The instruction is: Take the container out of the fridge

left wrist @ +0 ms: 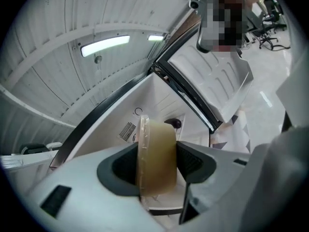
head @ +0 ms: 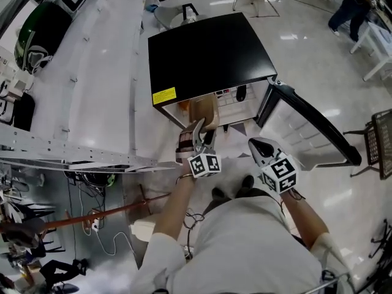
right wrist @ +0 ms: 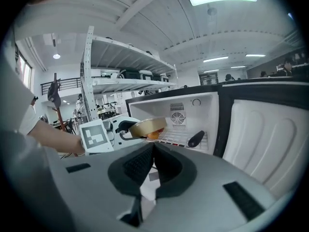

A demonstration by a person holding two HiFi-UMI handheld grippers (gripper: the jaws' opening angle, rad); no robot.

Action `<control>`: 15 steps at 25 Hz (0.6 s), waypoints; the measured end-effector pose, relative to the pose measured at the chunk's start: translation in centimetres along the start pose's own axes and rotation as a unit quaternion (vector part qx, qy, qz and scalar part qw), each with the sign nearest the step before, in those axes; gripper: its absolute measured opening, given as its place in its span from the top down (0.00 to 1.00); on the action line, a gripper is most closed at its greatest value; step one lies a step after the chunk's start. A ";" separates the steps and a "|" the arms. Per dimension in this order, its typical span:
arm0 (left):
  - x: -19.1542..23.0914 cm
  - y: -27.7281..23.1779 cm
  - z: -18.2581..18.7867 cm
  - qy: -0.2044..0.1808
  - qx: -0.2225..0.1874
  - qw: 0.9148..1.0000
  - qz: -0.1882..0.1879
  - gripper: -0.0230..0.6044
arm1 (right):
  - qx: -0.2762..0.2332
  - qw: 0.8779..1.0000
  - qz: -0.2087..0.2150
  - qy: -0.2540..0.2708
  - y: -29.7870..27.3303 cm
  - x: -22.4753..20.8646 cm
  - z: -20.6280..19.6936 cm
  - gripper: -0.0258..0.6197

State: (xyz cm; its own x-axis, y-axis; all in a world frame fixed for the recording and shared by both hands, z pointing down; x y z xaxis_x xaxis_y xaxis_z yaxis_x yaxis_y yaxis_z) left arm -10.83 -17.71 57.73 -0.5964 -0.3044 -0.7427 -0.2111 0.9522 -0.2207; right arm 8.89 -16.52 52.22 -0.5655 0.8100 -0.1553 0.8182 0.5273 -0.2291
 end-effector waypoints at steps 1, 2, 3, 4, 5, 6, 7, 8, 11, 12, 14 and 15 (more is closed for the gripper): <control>0.2 0.7 0.2 0.010 -0.008 1.000 0.000 0.61 | 0.001 1.000 -0.003 0.003 -0.1 0.4 0.1 0.95; 0.5 1.4 0.5 0.019 -0.016 1.000 0.000 0.61 | 0.001 1.000 -0.006 0.005 -0.2 0.8 0.1 0.95; 0.9 2.1 0.7 0.029 -0.023 0.999 0.000 0.61 | 0.000 1.000 -0.008 0.006 -0.3 1.3 0.2 0.95; 1.3 2.9 0.8 0.038 -0.030 0.999 0.000 0.61 | -0.002 1.000 -0.009 0.008 -0.5 1.7 0.3 0.95; 1.7 3.8 0.9 0.048 -0.037 0.998 0.001 0.61 | -0.003 1.000 -0.010 0.009 -0.7 2.3 0.4 0.95; 2.1 4.6 1.0 0.057 -0.043 0.997 0.002 0.61 | -0.003 1.000 -0.011 0.010 -0.8 2.9 0.5 0.95; 2.5 5.5 1.0 0.066 -0.050 0.997 0.004 0.61 | -0.004 1.000 -0.011 0.012 -1.0 3.5 0.6 0.95; 2.9 6.3 1.0 0.072 -0.056 0.996 0.007 0.61 | -0.005 1.000 -0.011 0.014 -1.2 4.1 0.7 0.95; 3.8 8.5 0.6 0.086 -0.069 0.994 0.010 0.61 | -0.009 1.000 -0.012 0.018 -1.7 5.8 0.8 0.95; 4.1 9.2 0.4 0.094 -0.072 0.993 0.011 0.62 | -0.010 1.000 -0.012 0.020 -1.9 6.3 0.9 0.95; 4.6 10.4 -0.1 0.108 -0.079 0.991 0.015 0.62 | -0.014 1.000 -0.014 0.023 -2.2 7.2 1.0 0.95; 4.9 11.0 -0.3 0.113 -0.081 0.990 0.018 0.62 | -0.015 0.999 -0.015 0.026 -2.3 7.6 1.0 0.95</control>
State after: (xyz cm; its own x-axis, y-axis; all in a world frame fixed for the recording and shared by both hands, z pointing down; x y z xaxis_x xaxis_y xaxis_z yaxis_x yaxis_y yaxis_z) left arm -16.30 -8.70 51.86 -0.7596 -0.2863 -0.5840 -0.2980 0.9513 -0.0788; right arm 2.66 -11.85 50.61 -0.5851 0.8049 -0.0990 0.8035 0.5590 -0.2046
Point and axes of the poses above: the fingertips, and each gripper's own axes: y backward along the fingers, x to its left, z out of its top, the point moved 7 cm from there along y, backward along the fingers, and after that the axes turned 11 degrees about -x, right-handed, at the moved point
